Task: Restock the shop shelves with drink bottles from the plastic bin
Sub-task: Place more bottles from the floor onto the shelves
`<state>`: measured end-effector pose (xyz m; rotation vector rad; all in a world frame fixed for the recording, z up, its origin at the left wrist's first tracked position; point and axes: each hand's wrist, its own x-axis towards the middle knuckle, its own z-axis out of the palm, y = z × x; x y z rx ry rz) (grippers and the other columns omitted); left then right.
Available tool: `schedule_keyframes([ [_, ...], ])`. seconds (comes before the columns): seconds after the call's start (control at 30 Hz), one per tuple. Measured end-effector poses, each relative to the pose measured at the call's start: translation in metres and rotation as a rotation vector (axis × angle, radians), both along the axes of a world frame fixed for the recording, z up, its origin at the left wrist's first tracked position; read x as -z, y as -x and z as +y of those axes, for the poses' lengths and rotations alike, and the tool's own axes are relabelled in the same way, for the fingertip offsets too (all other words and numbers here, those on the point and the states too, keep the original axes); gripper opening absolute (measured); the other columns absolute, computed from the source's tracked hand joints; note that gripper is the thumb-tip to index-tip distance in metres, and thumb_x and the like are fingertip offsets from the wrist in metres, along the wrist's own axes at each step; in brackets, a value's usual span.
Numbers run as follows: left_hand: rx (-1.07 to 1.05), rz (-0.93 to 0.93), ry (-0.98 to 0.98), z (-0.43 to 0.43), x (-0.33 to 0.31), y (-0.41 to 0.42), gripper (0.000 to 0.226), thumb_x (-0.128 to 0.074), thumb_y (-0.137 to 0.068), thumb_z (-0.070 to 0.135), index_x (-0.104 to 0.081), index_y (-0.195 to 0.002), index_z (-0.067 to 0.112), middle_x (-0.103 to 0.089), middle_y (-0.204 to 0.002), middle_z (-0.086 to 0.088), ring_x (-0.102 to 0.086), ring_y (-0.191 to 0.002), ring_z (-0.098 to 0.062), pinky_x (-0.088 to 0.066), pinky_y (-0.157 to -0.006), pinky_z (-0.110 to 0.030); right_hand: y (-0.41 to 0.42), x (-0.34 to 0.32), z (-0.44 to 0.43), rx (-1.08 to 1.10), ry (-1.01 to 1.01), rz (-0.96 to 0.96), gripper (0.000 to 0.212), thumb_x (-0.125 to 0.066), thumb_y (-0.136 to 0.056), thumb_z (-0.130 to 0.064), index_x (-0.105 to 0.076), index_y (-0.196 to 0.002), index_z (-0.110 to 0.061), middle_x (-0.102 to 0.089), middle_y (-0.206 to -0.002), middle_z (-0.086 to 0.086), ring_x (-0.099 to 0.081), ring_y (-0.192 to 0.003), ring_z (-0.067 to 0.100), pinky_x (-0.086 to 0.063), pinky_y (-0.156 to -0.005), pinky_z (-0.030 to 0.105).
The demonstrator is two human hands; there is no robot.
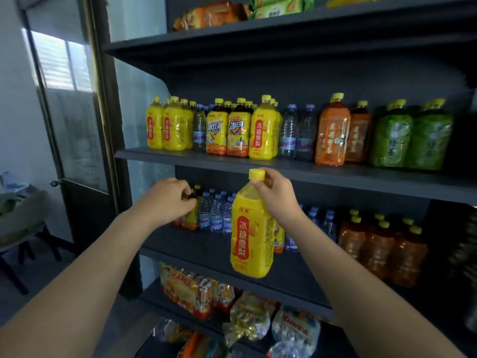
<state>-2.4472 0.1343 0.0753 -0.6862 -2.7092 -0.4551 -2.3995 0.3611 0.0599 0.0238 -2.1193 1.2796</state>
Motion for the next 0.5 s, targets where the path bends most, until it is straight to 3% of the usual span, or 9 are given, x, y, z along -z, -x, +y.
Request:
schedule_keyframes([
  [0.17,0.04,0.025,-0.02,0.024,-0.023,0.006,0.031,-0.052,-0.091,0.033,-0.056,-0.114,0.013,-0.051,-0.12,-0.005,-0.049,-0.113,-0.02,-0.039,-0.092,-0.031,-0.002,-0.032,0.016,-0.013,0.001,0.015,0.041,-0.06,-0.092,-0.023,-0.052,-0.129,-0.01,-0.063,-0.114,0.003,-0.061,-0.103,0.017,-0.051,-0.075,0.018],
  [0.33,0.114,0.076,-0.052,0.035,-0.042,0.038,0.029,-0.053,-0.09,0.036,-0.057,-0.11,0.016,-0.054,-0.114,-0.002,-0.051,-0.106,-0.019,-0.041,-0.085,-0.031,0.005,-0.063,0.023,0.027,-0.027,0.062,0.053,-0.063,-0.088,-0.026,-0.047,-0.135,-0.008,-0.06,-0.125,0.004,-0.057,-0.114,0.018,-0.049,-0.098,0.037],
  [0.5,0.219,0.138,-0.051,0.043,-0.061,0.074,0.031,-0.051,-0.092,0.036,-0.057,-0.113,0.015,-0.053,-0.118,-0.003,-0.049,-0.101,-0.016,-0.041,-0.083,-0.029,0.016,-0.098,0.019,0.107,0.005,0.118,0.039,-0.063,-0.089,-0.024,-0.057,-0.124,-0.009,-0.067,-0.11,0.003,-0.064,-0.102,0.018,-0.054,-0.09,0.041],
])
